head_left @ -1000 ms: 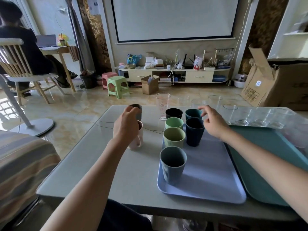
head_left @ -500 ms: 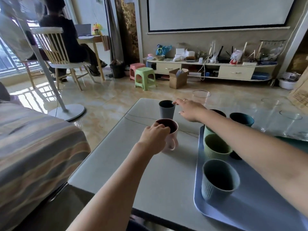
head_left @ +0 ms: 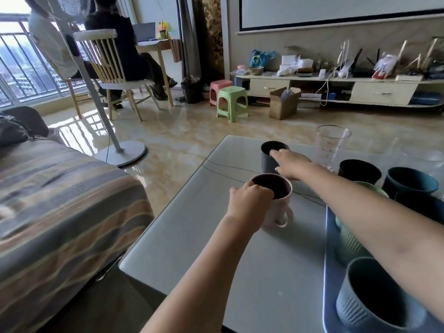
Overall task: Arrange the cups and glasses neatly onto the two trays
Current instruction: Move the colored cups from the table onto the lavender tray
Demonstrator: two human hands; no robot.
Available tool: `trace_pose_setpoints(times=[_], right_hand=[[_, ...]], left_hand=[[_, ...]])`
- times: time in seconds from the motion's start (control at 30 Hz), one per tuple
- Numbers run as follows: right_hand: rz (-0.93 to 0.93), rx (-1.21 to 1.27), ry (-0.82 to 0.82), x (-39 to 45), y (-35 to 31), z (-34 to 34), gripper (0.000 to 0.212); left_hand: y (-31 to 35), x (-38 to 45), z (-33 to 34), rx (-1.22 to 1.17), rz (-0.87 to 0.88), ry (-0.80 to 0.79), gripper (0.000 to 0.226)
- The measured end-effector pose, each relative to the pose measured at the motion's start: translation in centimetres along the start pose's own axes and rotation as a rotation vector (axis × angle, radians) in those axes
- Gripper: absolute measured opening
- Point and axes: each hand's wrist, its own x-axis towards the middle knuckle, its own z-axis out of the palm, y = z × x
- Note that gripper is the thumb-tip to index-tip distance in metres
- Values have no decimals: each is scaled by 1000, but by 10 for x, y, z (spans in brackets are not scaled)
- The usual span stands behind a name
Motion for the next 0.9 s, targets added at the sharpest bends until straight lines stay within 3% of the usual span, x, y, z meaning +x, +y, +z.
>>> trace_pose_setpoints(times=[0.07,0.23,0.33,0.47,0.73,0.9], right_hand=[[2,-20,68,-3,0,0,17],[-55,67,296,-23,9,-20,15],[-71,156,457,-45,26,-43,6],[-34,237,600,-92,54,-75,9],[20,230,654,-231,99,-101,23],[24,226,653,-313,132,-78,23]], left_hand=[[0,0,-3,0,-10,31,12],[3,-6,-16,24,-13,134,13],[5,-12,-26,109,26,278,19],[12,-18,-39,101,70,486,18],[64,-31,-74,-48,248,720,6],[100,-40,-72,-64,351,693,9]])
